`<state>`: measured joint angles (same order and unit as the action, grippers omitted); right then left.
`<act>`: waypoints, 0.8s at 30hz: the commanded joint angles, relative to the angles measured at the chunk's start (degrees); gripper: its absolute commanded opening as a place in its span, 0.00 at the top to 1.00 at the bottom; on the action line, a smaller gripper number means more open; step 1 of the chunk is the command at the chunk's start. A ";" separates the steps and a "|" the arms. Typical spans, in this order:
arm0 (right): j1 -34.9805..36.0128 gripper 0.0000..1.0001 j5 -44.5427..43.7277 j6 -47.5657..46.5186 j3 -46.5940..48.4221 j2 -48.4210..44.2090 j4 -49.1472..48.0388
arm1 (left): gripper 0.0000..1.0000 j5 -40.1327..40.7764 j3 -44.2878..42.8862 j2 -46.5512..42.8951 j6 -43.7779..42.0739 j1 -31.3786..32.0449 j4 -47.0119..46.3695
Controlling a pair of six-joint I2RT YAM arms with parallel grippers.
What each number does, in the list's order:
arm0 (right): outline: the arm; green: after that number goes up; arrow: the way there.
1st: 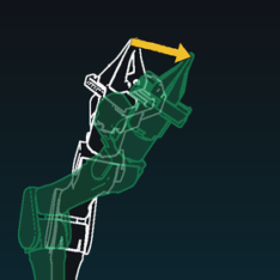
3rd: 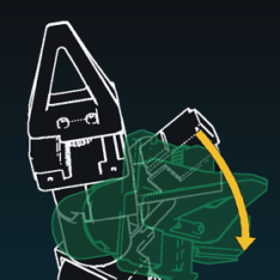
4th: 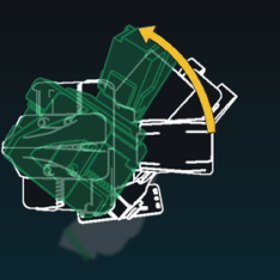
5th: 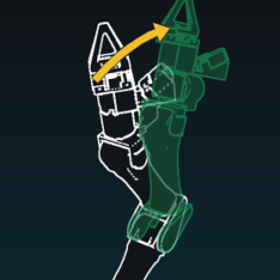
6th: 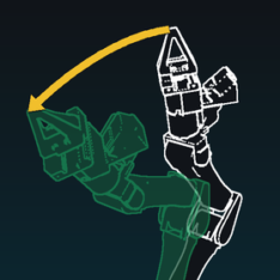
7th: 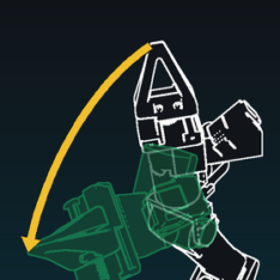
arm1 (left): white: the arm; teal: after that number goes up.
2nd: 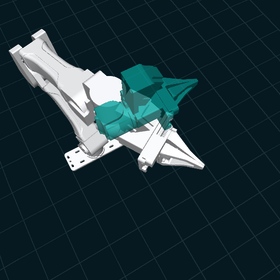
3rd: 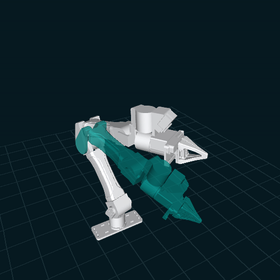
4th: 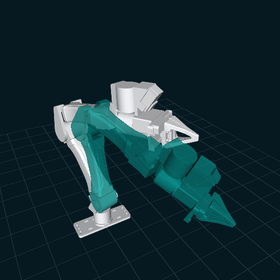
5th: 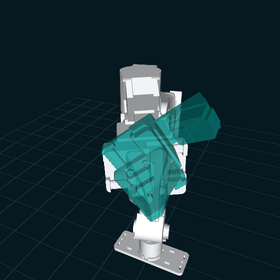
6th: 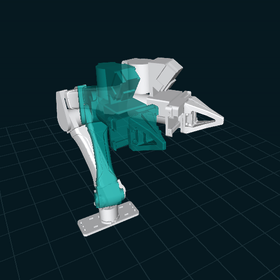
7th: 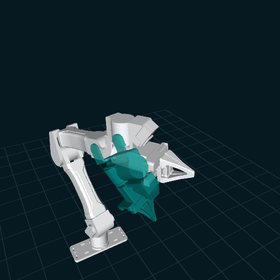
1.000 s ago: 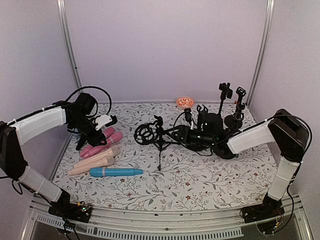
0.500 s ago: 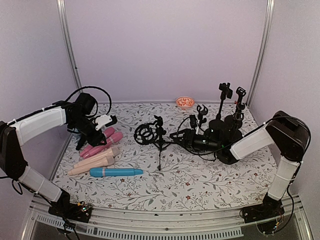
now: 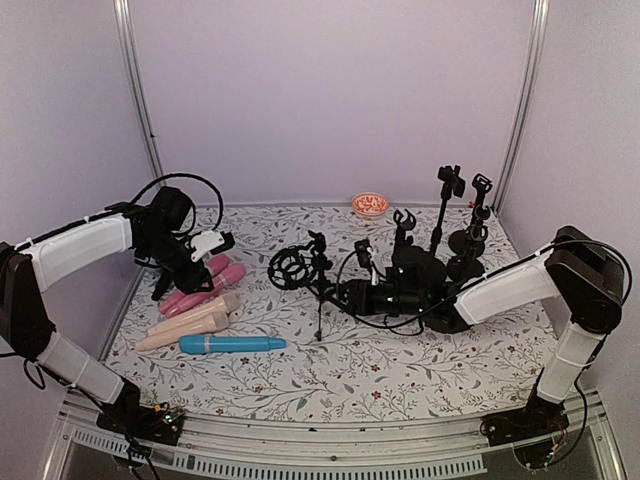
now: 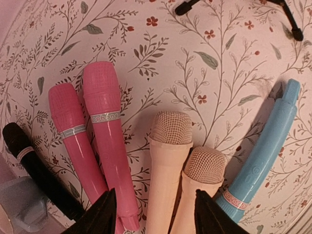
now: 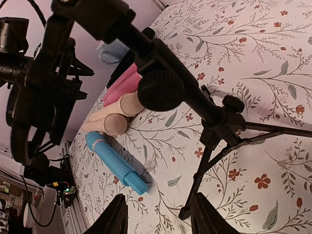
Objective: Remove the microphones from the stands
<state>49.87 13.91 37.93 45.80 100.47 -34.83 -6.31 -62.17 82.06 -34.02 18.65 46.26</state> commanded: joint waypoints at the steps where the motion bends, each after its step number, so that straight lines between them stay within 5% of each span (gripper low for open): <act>1: 2.28 0.56 -4.07 -7.83 2.40 2.26 5.27 | 0.44 -1.34 0.30 -0.76 0.27 0.59 0.38; 18: 2.72 0.95 -13.50 -14.07 15.69 15.58 17.13 | 0.44 -0.86 0.13 -1.12 0.05 0.59 1.13; 21: 1.68 0.86 -13.98 -14.86 16.72 15.26 17.83 | 0.44 -1.04 -0.05 -0.99 0.33 0.48 0.84; 24: 1.78 0.57 -14.07 -16.29 16.29 12.30 17.87 | 0.42 -0.93 -0.19 -1.28 0.84 -0.46 -0.43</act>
<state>52.03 1.56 24.25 61.23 114.76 -18.83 -6.83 -62.17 82.04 -33.98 18.63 46.59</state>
